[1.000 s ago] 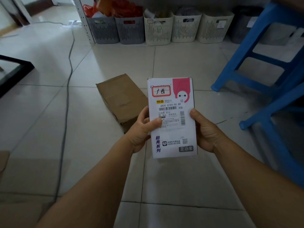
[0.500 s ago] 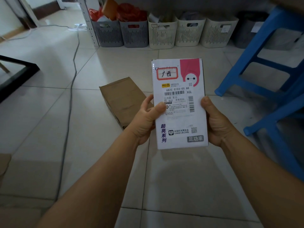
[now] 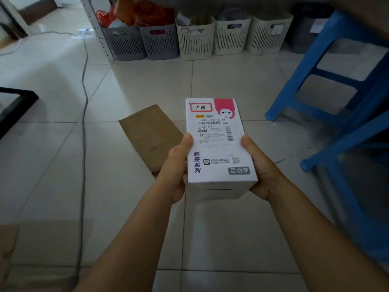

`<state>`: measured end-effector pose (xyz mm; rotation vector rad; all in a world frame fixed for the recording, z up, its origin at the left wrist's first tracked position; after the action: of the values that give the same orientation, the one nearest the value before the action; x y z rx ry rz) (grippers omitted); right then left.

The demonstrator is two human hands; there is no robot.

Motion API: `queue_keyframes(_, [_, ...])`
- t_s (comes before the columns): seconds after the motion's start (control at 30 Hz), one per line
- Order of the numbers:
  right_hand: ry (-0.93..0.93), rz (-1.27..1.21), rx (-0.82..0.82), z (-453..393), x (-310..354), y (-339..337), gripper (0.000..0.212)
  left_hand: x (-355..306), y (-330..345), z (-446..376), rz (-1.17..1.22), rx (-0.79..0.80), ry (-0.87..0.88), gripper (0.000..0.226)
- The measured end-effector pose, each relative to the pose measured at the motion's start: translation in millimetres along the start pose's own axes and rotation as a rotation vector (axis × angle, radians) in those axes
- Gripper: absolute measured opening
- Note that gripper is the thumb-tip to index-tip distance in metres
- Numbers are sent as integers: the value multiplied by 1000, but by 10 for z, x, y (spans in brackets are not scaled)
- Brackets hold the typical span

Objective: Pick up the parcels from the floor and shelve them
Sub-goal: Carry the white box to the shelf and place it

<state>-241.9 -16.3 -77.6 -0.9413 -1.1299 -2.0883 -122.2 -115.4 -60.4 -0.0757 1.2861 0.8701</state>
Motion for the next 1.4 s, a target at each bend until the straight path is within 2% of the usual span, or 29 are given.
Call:
queue_keyframes(0.07, [18,-51,-45,124,100,59,49,-119,103,129,12,19,-6,57])
queue_keyframes(0.2, [23,-115,-128,478,495,249,47,-435,290,435,-8,-76,-44,103])
queue_keyframes(0.27, [50,-133,-171,740,771,358,47,-677,504,629,-3,-85,-58,110])
queue_keyframes(0.5, [90,-53,-271,1728,1815,712,61,-1685,1399,1266,1,-148,-112,78])
queue_keyframes(0.6, [89,-17,-307,2154,2305,868,68,-2232,1916,1513,12,-118,-119,39])
queue_keyframes(0.63, [86,-6,-309,2298,2501,938,71,-2423,2080,1580,21,-103,-121,33])
queue_keyframes(0.73, [60,-9,-296,2637,2980,1141,80,-2864,2443,1740,76,-95,-100,35])
queue_keyframes(0.97, [-71,-70,-398,3385,4120,1376,83,-3753,3398,2013,148,66,-87,53])
queue_keyframes(1.07, [-143,-85,-421,3693,4468,1474,74,-4054,3745,2129,132,123,-70,58])
queue_keyframes(1.2, [-232,-131,-459,4215,4787,1573,67,-4398,4214,2369,-3,240,-14,47])
queue_keyframes(1.33, [-290,-184,-613,4784,4983,1553,93,-4591,4728,2724,-49,432,-10,63])
queue_keyframes(1.4, [-350,-203,-660,5087,5093,1559,85,-4673,4984,2901,-52,515,4,71])
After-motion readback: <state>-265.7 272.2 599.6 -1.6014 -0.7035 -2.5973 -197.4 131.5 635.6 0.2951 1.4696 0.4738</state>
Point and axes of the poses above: each hand's wrist, its own z-axis away from the middle knuckle, its own y-axis out of the palm, x = y × z, the point moved 9 cm from there along -z, towards the middle knuckle, and after that the axes turned 6 degrees about x, right-handed, at the moved point
